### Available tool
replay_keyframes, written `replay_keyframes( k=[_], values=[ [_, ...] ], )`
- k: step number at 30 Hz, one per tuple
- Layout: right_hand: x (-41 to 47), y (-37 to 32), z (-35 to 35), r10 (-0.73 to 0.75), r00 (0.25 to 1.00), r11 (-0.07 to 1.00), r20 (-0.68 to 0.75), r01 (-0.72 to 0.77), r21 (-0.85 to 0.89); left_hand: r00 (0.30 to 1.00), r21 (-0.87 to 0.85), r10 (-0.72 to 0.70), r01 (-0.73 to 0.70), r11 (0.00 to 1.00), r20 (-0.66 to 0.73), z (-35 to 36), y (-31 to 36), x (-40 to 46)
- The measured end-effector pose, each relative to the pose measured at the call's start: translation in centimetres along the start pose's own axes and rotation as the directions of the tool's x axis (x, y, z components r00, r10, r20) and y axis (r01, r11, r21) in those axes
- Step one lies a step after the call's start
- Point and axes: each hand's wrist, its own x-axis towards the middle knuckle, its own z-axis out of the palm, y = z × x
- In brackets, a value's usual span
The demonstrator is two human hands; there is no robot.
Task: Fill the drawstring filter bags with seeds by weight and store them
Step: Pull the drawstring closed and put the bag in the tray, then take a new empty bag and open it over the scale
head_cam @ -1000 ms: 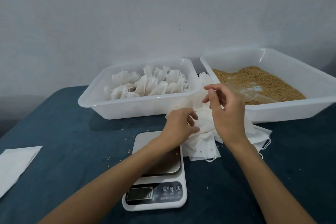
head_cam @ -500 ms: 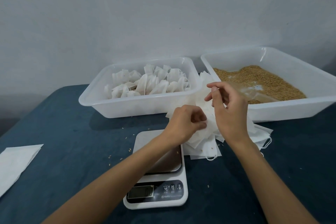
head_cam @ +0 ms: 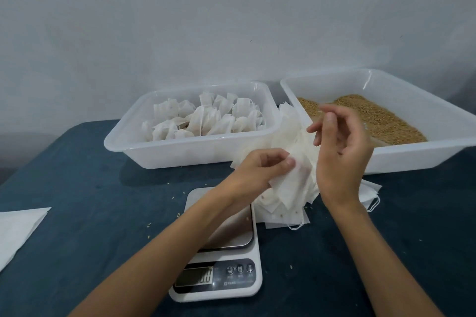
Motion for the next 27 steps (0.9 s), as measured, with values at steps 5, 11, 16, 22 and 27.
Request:
replay_keyframes(
  k=[5,11,16,22,27],
  values=[
    [-0.5,-0.4,0.4,0.063,0.988,0.997,0.139,-0.068,0.036,1.0,-0.416,-0.004,-0.006,0.91,-0.023,-2.8,0.5,-1.4],
    [-1.7,-0.1,1.3,0.395,0.555,0.829,0.732,-0.558,-0.024,0.985,-0.423,0.009,-0.083,0.902,-0.174,-4.6,0.6,-2.5],
    [-1.8,1.0,1.1,0.481,0.551,0.73,0.682,-0.682,0.035,0.892,-0.312,0.039,-0.198,0.929,-0.45,-6.3,-0.2,-3.6],
    [-2.1,1.0,1.6,0.529,0.606,0.735,0.594,-0.677,0.035,0.798,0.086,0.121,-0.086,0.993,-0.591,-6.3,-1.4,-4.0],
    [-2.3,0.5,1.7,0.543,0.483,0.684,0.687,-0.729,-0.029,0.778,0.077,0.117,-0.089,0.993,-0.617,-5.4,-1.2,-4.1]
  ],
)
